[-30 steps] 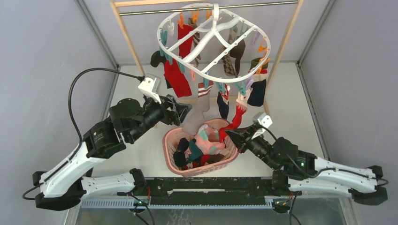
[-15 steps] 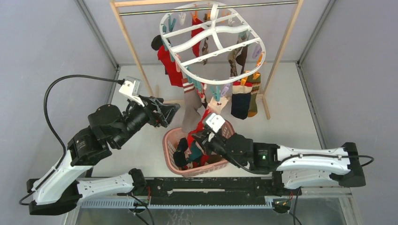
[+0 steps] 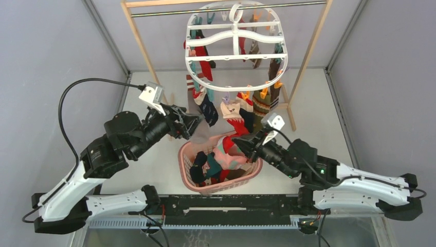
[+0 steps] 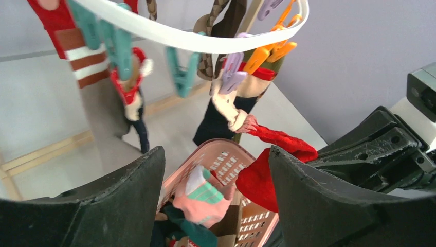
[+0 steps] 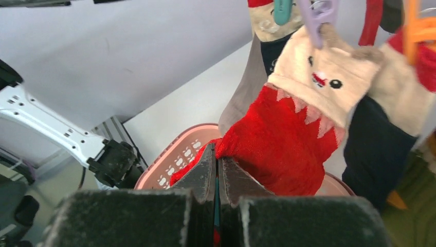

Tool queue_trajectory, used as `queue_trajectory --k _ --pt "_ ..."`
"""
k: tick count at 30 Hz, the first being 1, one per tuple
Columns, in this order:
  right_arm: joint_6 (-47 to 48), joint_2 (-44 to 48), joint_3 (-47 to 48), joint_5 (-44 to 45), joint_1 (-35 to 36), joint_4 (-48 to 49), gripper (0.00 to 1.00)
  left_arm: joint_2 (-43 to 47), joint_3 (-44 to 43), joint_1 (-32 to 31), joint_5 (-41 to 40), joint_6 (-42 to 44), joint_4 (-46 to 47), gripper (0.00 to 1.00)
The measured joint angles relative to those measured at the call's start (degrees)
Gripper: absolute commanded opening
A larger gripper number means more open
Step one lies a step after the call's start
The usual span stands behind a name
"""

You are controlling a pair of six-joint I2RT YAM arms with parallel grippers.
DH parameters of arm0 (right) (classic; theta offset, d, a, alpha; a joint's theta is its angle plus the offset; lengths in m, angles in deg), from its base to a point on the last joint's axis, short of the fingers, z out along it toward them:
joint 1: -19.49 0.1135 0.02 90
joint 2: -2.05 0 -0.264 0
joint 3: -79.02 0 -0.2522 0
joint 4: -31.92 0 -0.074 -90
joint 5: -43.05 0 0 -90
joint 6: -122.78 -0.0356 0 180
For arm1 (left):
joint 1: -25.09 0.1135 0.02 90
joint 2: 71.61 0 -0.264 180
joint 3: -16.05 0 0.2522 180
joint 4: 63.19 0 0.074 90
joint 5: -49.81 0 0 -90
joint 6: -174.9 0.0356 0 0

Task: Remove the socks clipped to the hanger
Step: Remove the sock from the hanger.

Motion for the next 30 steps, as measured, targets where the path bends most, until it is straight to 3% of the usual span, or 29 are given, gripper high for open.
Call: queue_trajectory --k 11,24,30 --pt "-4.46 8.22 -4.04 -9.68 -4.96 -1.11 0.00 -5.20 -1.57 -0.22 4.98 0.02 4.22 0.78" --pt "-7.21 12.13 -4.61 -13.14 -5.25 -2.91 0.00 -3.63 -1.05 -0.20 0.83 1.05 6.75 0.81" --pt "-8.33 10.14 -4.98 -14.10 -4.72 -1.53 0.00 -1.18 5.35 -0.17 1.84 0.92 9.79 0.81"
